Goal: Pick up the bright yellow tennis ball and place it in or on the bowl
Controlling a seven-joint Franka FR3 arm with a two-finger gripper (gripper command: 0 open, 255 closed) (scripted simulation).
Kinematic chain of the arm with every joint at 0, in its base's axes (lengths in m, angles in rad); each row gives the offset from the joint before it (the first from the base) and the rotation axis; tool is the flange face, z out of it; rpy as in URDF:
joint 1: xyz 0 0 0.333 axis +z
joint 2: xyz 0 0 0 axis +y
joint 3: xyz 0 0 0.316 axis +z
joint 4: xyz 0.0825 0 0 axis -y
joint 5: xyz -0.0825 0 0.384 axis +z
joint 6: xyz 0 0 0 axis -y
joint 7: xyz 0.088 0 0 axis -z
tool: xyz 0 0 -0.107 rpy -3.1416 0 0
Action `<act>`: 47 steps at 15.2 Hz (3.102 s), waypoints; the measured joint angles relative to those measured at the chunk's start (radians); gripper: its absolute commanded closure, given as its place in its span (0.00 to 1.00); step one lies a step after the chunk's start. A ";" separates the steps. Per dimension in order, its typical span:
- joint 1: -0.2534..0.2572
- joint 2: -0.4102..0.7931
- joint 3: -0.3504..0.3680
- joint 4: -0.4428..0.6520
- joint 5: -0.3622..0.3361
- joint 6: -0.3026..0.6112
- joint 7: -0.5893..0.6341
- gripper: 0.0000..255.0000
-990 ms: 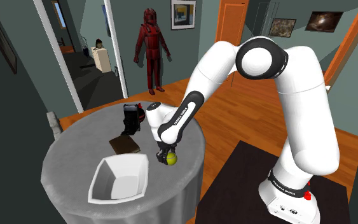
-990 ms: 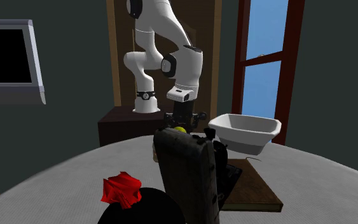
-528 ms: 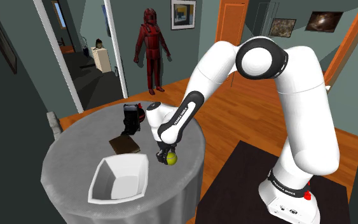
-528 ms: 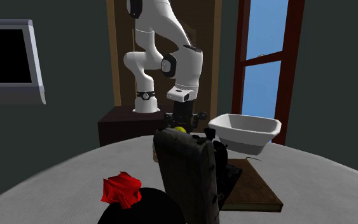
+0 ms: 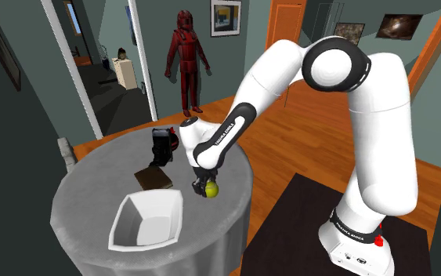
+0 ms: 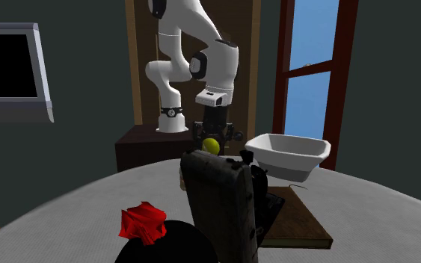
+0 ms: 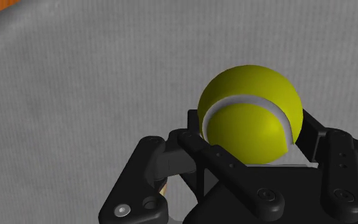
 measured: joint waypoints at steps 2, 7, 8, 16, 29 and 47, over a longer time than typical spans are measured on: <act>-0.002 -0.017 0.004 0.004 0.006 -0.021 -0.005 1.00; -0.007 -0.075 0.014 0.003 0.025 -0.075 -0.017 1.00; -0.009 -0.087 0.016 0.002 0.029 -0.086 -0.021 1.00; -0.017 -0.167 0.027 0.014 0.056 -0.176 -0.044 1.00; 0.017 -0.184 0.055 0.135 0.076 -0.318 -0.009 1.00; 0.291 0.338 0.097 0.939 0.007 -0.620 0.241 1.00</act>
